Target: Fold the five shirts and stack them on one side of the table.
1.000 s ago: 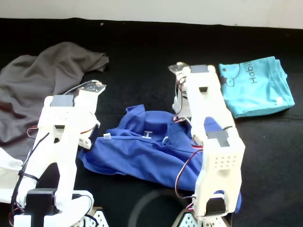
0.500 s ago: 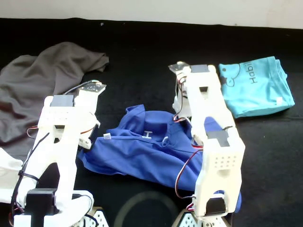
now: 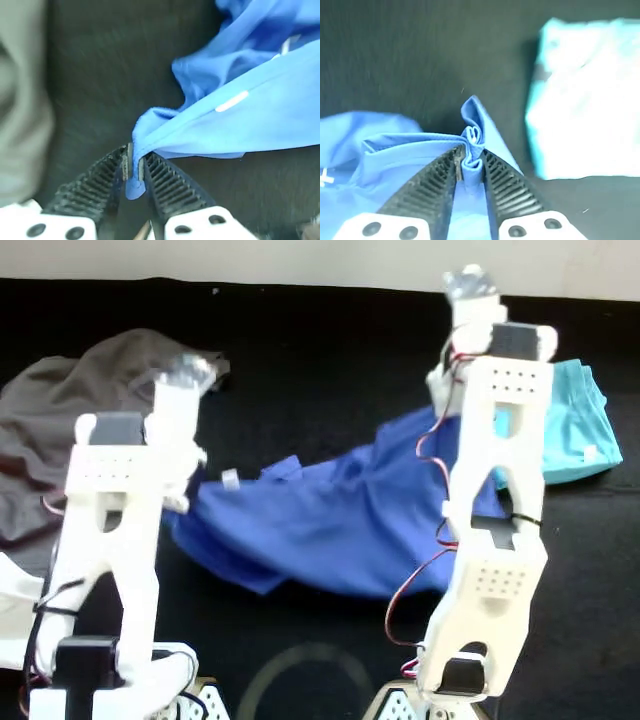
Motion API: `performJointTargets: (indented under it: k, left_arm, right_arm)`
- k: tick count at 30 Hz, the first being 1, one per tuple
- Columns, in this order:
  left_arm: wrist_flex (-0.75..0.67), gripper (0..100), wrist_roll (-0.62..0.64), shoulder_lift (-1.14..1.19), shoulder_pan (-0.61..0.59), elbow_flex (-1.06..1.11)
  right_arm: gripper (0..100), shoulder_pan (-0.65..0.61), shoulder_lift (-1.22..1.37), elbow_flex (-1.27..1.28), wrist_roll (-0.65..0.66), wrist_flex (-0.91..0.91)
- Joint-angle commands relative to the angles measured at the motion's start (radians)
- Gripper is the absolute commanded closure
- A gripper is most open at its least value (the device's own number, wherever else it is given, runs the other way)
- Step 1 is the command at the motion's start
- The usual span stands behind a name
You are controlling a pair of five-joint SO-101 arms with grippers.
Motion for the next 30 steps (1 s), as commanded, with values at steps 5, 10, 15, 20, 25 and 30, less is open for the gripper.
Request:
performJointTargets:
  k: [5, 10, 15, 20, 25, 30]
  left_arm:
    - [0.206, 99, 0.002, 0.15, 0.016, -0.619]
    - [0.322, 99, 0.002, 0.223, 0.016, -0.96]
    - [0.333, 99, 0.002, 0.189, 0.018, -1.043]
    - [0.334, 99, 0.002, 0.136, 0.018, -0.957]
    - [0.33, 99, -0.002, 0.117, 0.016, -0.759]
    - [0.311, 99, -0.003, 0.128, 0.016, -0.561]
  right_arm:
    - [99.2, 0.05, -0.021, -0.369, 0.011, 0.038]
    - [99.2, 0.096, -0.022, -0.584, 0.006, 0.038]
    - [99.2, 0.13, -0.084, -0.736, 0.006, 0.038]
    - [99.2, 0.122, -0.153, -0.576, 0.006, 0.039]
    - [99.2, 0.12, -0.154, -0.269, -0.046, 0.039]
    - [99.2, 0.084, -0.156, -0.035, -0.101, 0.038]
